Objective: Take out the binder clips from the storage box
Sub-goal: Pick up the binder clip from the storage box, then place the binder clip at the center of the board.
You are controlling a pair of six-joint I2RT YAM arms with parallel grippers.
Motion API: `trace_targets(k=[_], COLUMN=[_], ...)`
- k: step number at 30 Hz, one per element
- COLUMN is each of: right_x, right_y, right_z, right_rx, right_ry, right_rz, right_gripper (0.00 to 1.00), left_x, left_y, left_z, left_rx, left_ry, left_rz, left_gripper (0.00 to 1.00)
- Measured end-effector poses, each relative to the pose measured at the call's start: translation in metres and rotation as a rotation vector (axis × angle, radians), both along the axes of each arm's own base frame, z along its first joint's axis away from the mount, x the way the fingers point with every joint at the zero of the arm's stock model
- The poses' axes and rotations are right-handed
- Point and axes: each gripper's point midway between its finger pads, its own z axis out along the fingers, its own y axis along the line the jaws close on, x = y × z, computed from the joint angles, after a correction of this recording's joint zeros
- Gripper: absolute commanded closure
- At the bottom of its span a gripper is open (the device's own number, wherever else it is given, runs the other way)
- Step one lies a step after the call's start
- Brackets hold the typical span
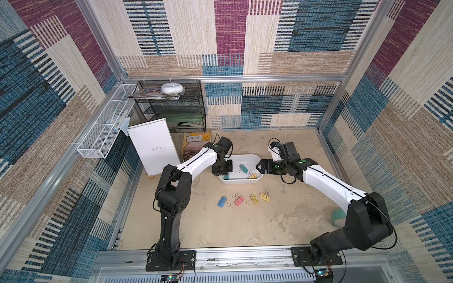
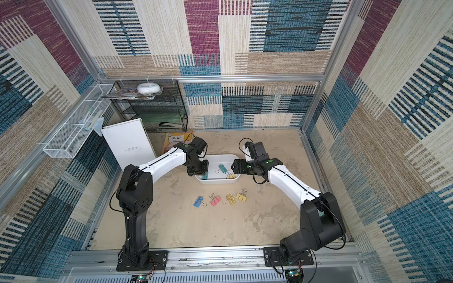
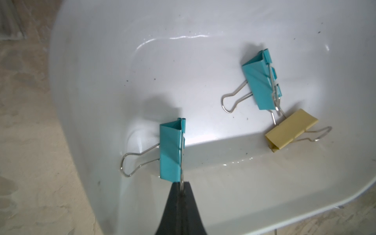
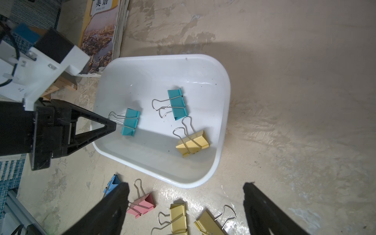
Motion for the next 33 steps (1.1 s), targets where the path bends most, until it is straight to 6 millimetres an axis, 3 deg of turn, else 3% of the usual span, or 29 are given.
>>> trace_targets(k=[9,13,18,25,33], right_x=[0.002,0.008,0.016,0.025,0.032], right_y=[0.005,0.011,0.021,0.032,0.042], right_z=[-0.005,-0.005,-0.003,-0.005,-0.002], right_rx=[0.008,0.021,0.039,0.059,0.071], right_ry=[0.017,0.021,0.024,0.036,0.032], right_rz=[0.014,0.034,0.063,0.098,0.128], right_gripper=[0.09,0.09,0.09,0.09,0.09], left_x=[-0.008,-0.023,-0.048,-0.089,-0.122], left_y=[0.022,0.041,0.065,0.101,0.101], left_z=[0.054,0.075,0.088,0.067,0.026], left_rx=[-0.016,-0.019,-0.022,-0.001,-0.081], left_ry=[-0.118,-0.164,-0.194,-0.154,-0.065], left_rz=[0.042,0.074,0.113,0.162,0.174], left_gripper=[1.0,1.0,1.0,1.0,1.0])
